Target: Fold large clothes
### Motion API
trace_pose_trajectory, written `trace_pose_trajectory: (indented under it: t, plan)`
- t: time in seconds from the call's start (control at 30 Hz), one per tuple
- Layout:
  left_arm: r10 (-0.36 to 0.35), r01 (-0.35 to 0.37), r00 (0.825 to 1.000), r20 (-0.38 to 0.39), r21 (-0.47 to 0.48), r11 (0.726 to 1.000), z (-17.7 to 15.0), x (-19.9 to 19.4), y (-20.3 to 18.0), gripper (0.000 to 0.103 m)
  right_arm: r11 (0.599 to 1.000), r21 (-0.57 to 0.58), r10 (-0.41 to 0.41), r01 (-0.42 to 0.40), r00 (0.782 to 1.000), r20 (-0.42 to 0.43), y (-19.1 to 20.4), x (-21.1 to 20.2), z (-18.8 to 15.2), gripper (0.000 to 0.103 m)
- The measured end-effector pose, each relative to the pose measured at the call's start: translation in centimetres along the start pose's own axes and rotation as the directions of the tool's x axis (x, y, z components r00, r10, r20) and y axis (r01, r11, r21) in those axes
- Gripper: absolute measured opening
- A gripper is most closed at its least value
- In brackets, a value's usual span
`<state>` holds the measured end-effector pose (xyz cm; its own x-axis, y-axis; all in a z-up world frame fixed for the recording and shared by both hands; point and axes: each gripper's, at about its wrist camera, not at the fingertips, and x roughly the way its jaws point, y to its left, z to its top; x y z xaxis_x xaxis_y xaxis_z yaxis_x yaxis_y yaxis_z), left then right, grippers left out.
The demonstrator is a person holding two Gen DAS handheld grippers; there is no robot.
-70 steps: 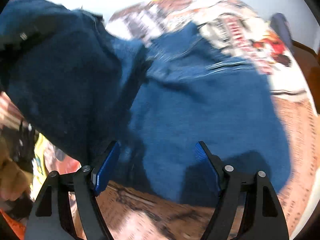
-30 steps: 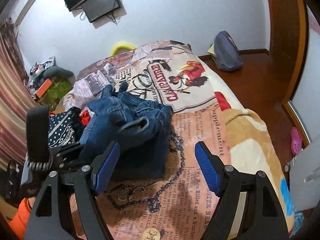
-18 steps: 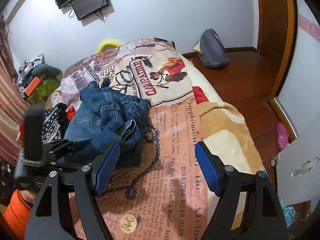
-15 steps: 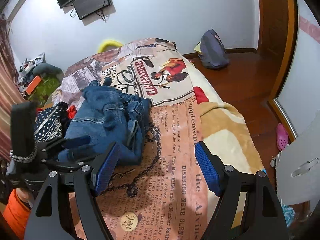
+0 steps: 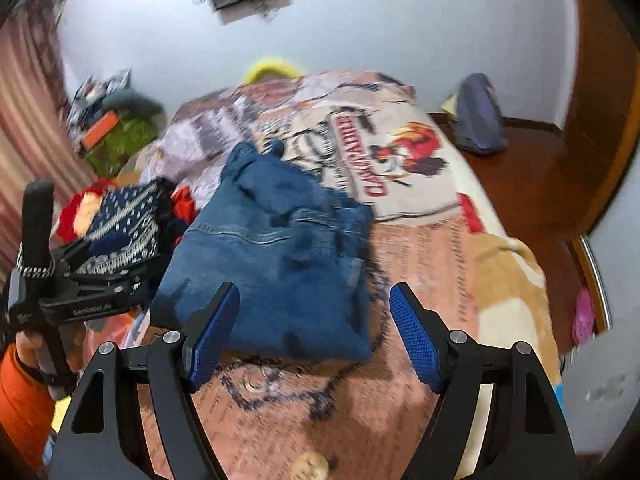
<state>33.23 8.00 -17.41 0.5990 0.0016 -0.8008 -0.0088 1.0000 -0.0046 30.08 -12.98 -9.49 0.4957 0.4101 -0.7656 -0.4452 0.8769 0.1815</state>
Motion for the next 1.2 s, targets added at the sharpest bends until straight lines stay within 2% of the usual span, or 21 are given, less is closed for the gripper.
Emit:
trace_pose_trajectory:
  t: [0.13,0.27,0.47,0.6,0.63,0.7,0.8,0.9,1.0,1.1,1.2]
  plan:
    - [0.038,-0.038,0.998,-0.039,0.006,0.999,0.0,2.8,1.2,0.088,0.994,-0.108,0.019,-0.025,0.998,-0.057,2.2,3.4,1.8,0.074]
    - [0.015,-0.015,0.999,-0.045,-0.009,1.000,-0.3,4.5,1.6,0.095,0.981,-0.185,0.031,-0.053,0.992,-0.121,3.4,7.1,4.7,0.074]
    - [-0.002,0.002,0.999,-0.032,0.002,1.000,0.0,5.8,1.7,0.101,0.986,-0.155,0.013,-0.052,0.970,-0.241,2.6,13.6,7.8,0.074]
    - [-0.029,0.028,0.999,-0.039,-0.016,0.999,0.1,6.5,2.3,0.103,0.991,-0.127,-0.066,0.039,0.975,-0.213,0.5,15.6,8.8,0.074]
    - [-0.041,0.040,0.998,-0.044,-0.026,0.999,0.0,6.8,2.5,0.103,0.989,-0.111,-0.122,0.102,0.973,-0.197,-0.7,16.1,8.8,0.074]
    - [-0.065,0.062,0.997,-0.049,-0.056,0.997,-0.2,7.1,2.8,0.103,0.986,-0.069,-0.161,0.150,0.964,-0.212,-2.4,17.1,8.4,0.074]
    - [-0.060,0.057,0.997,-0.043,-0.066,0.996,-0.4,7.1,2.8,0.103,0.995,0.010,-0.099,0.104,0.970,-0.223,-3.8,16.3,7.3,0.073]
    - [-0.036,0.034,0.999,-0.036,-0.053,0.998,-0.6,6.9,2.5,0.103,0.996,-0.006,-0.091,0.091,0.978,-0.186,-3.3,13.9,6.4,0.074]
    - [-0.021,0.019,0.999,-0.040,-0.048,0.999,-0.6,6.7,2.2,0.103,0.999,-0.024,-0.025,0.021,0.983,-0.179,-2.5,11.9,5.3,0.074]
    - [-0.008,0.005,0.999,-0.044,-0.050,0.999,-0.8,6.4,2.1,0.103,1.000,-0.028,0.002,-0.008,0.976,-0.217,-2.5,11.2,3.7,0.074]
    - [-0.004,0.001,0.999,-0.044,-0.056,0.998,-1.1,6.2,2.1,0.103,0.998,-0.057,-0.017,0.003,0.967,-0.255,-2.9,11.4,1.2,0.074]
